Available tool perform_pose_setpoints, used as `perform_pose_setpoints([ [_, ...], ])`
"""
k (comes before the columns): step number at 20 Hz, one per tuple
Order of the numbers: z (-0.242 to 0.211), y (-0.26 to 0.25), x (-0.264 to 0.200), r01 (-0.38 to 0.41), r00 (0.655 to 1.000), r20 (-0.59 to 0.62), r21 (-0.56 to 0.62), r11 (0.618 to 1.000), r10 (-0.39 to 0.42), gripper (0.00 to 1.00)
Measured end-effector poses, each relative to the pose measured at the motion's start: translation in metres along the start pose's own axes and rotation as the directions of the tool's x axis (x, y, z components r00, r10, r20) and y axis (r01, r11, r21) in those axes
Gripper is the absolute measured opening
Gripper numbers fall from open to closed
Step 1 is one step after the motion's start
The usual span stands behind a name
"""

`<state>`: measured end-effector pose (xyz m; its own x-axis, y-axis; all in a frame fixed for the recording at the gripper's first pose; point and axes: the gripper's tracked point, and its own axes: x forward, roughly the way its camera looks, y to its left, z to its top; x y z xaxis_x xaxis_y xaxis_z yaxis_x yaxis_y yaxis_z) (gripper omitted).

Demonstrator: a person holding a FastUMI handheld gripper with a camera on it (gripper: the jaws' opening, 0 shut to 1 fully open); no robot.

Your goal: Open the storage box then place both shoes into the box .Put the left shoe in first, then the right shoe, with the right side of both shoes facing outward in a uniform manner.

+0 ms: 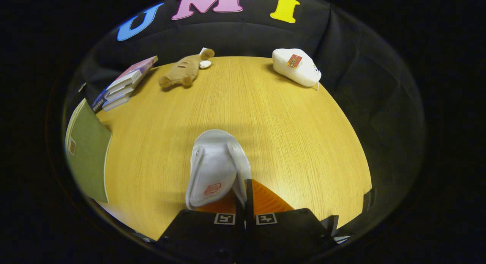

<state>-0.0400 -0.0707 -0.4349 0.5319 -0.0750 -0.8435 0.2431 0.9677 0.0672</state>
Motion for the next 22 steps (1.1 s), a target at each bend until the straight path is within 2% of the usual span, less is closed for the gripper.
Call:
perform_pose_setpoints([
  [6,0.018,0.018,-0.028,-0.021,0.999,0.049,0.012,1.0,0.02,0.05],
  [11,0.014,0.024,-0.019,0.0,0.999,0.035,0.0,1.0,0.0,0.05],
  [17,0.036,0.034,-0.039,-0.007,0.993,0.121,0.002,1.0,0.007,0.05],
  [22,0.068,0.054,-0.077,-0.029,0.971,0.236,-0.024,0.999,0.034,0.05],
])
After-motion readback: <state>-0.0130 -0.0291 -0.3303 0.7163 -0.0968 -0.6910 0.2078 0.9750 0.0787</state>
